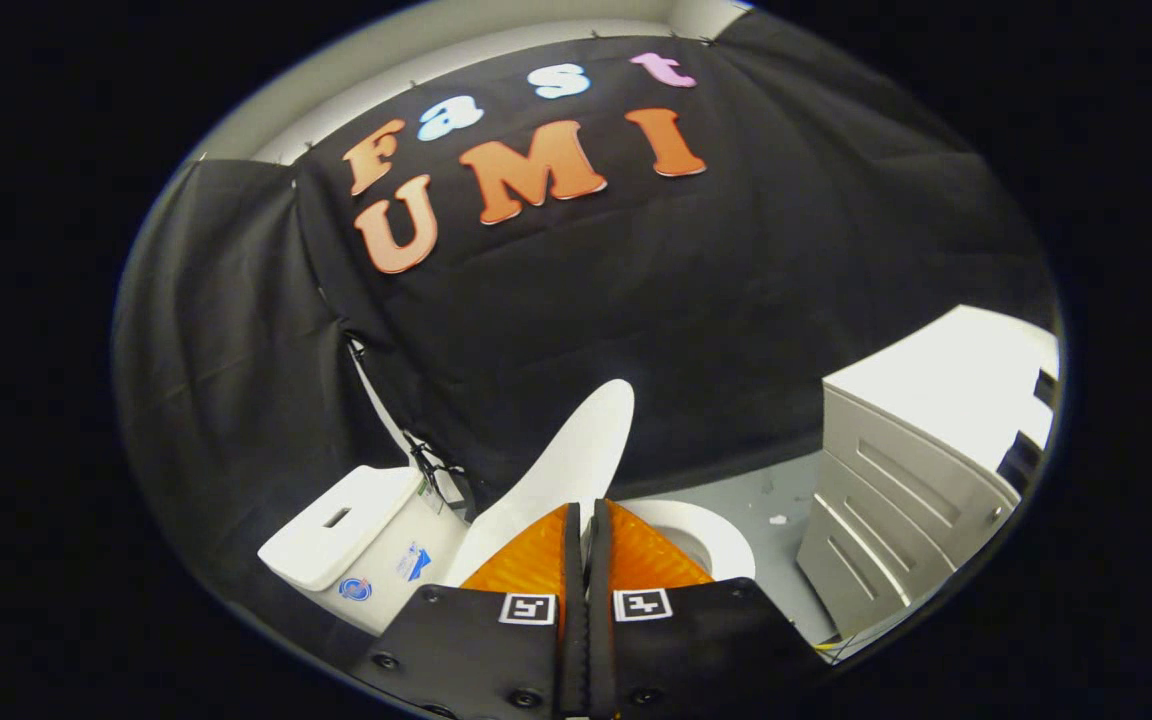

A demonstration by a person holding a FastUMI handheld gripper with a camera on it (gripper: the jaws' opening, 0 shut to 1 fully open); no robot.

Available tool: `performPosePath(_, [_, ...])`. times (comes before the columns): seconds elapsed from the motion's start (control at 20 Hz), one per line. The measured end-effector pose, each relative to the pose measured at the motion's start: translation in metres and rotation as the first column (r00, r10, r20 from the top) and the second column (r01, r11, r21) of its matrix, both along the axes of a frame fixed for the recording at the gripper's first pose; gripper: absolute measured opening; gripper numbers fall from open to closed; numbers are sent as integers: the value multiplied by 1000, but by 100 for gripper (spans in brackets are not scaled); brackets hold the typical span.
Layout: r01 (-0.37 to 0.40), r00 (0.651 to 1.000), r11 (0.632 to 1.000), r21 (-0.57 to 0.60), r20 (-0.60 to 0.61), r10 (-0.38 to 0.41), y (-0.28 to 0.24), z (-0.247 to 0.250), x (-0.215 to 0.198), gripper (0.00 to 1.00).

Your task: Open the toilet lid.

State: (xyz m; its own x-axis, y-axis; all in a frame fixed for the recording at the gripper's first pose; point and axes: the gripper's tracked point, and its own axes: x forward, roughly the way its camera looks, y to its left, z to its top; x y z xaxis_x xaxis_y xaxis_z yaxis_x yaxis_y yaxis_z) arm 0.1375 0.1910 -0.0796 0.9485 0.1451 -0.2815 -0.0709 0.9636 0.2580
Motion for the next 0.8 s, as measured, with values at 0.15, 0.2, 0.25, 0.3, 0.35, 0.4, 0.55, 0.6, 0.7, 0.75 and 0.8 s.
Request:
performPosePath(0.15, [-40, 999, 995, -87, 33, 43, 34, 26, 5, 8])
performPosePath(0.2, [-54, 997, 994, -98, 45, 59, 45, 35, 5, 8])
performPosePath(0.25, [-68, 996, 992, -109, 50, 74, 57, 42, 6, 8])
performPosePath(0.3, [-74, 995, 989, -128, 56, 82, 67, 48, 8, 8])
performPosePath(0.35, [-84, 994, 985, -153, 56, 93, 75, 52, 7, 8])
performPosePath(0.4, [-93, 992, 980, -178, 64, 106, 84, 58, 8, 8])
performPosePath(0.55, [-130, 985, 965, -227, 86, 153, 119, 77, 6, 8])
performPosePath(0.6, [-138, 983, 961, -238, 86, 163, 129, 81, 5, 8])
performPosePath(0.7, [-155, 979, 957, -246, 89, 182, 152, 90, 6, 8])
performPosePath(0.75, [-162, 977, 955, -250, 94, 191, 164, 96, 6, 8])
performPosePath(0.8, [-169, 975, 951, -258, 96, 199, 177, 100, 6, 8])
